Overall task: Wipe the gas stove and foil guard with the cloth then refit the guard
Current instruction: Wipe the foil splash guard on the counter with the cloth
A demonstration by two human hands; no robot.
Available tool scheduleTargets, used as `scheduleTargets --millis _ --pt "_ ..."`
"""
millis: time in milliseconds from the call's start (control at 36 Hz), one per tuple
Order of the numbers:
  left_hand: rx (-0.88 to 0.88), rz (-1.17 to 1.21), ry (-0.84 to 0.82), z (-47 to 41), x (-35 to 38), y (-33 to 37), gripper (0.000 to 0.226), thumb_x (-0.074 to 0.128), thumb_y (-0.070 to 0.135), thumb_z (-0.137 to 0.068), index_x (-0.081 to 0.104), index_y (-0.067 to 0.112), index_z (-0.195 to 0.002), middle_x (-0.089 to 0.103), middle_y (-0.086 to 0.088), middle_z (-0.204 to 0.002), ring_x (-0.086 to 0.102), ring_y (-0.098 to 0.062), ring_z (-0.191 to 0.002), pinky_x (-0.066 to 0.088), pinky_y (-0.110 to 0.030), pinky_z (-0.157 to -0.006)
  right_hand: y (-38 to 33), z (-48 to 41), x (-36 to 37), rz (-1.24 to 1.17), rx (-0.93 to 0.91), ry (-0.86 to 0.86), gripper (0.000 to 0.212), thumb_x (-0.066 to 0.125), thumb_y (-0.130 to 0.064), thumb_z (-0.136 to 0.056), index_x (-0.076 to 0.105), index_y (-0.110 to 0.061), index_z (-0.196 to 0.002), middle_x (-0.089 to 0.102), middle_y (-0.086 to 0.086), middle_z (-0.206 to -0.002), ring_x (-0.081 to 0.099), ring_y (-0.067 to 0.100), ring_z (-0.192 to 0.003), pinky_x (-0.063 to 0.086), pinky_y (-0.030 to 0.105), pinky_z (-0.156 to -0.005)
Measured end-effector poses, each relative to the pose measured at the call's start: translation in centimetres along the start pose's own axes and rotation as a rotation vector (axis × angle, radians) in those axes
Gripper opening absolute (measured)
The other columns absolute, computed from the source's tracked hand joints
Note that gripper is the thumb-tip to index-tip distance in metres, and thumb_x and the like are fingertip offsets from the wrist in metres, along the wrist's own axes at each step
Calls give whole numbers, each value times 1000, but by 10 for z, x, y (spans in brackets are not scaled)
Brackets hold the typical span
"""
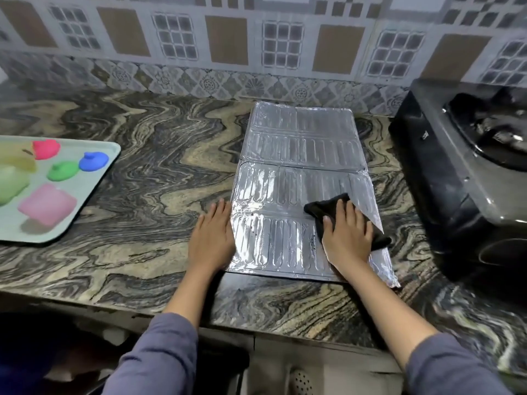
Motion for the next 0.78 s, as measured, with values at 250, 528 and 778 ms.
scheduleTargets --millis 250,528,778 --pt "40 100 -84 2 -5 -2 50 25 25 -100 15 18 -148 9 2 -158 3 -11 -146 2 -32 -120 -7 6 -1 -20 35 18 55 25 -42 -98 17 -21 -148 15 1 -157 10 20 -145 5 44 -116" --pt "154 -131 -336 48 2 -17 79 17 63 -89 -17 17 -145 -23 3 -152 -23 -11 -141 -14 -31 -115 -17 8 1 -56 128 -10 55 24 -39 -99 13 -17 -148 10 4 -158 5 23 -145 2 46 -116" --pt "167 -152 -386 50 3 -18 90 9 77 -75 -28 23 -137 -29 3 -151 -27 -10 -140 -17 -31 -114 -66 4 14 -77 121 -23 56 28 -38 -98 14 -16 -148 10 8 -158 5 28 -144 4 51 -114"
Point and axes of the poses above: each hand's wrist, its own z-axis away from the middle knuckle, its own x-axis out of the palm, y = z × x, the point moved 6 cm from there along -z, towards the middle knuckle
